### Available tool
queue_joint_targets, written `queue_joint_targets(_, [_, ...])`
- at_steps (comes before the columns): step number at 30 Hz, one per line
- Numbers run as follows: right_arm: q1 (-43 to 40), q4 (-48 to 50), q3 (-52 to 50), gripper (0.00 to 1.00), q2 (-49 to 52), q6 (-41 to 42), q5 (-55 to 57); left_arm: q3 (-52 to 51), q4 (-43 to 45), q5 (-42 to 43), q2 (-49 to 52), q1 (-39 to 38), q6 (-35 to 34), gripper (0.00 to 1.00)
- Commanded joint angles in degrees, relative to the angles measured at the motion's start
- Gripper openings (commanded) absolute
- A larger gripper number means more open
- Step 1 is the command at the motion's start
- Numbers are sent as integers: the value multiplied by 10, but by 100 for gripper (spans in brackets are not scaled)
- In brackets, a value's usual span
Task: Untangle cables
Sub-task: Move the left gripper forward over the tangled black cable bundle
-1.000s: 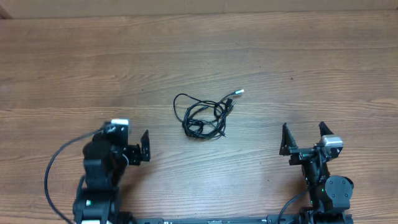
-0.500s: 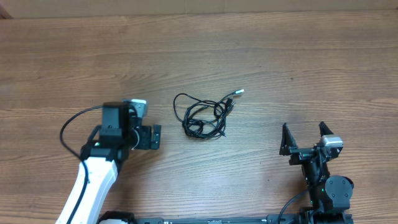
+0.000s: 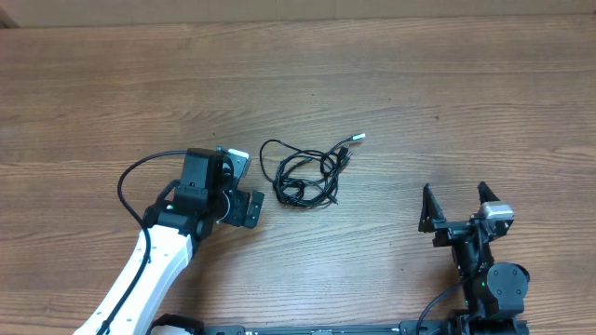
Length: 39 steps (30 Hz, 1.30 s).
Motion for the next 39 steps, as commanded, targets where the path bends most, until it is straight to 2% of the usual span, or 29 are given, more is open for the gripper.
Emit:
queue_joint_targets(1, [-3, 3, -6, 100, -4, -4, -3, 16, -6, 3, 3, -2, -24, 100])
queue_joint_targets(12, [-3, 3, -6, 100, -4, -4, -3, 21, -12, 17, 3, -2, -34, 100])
queue_joint_targets(21, [-3, 3, -6, 100, -4, -4, -3, 139, -88, -31, 3, -2, -38, 100])
queue_joint_targets(29, [-3, 3, -6, 100, -4, -4, -3, 221, -135, -29, 21, -6, -32, 100])
queue_joint_targets(39, [-3, 3, -6, 100, -4, -4, -3, 234, -123, -42, 73, -106, -30, 100])
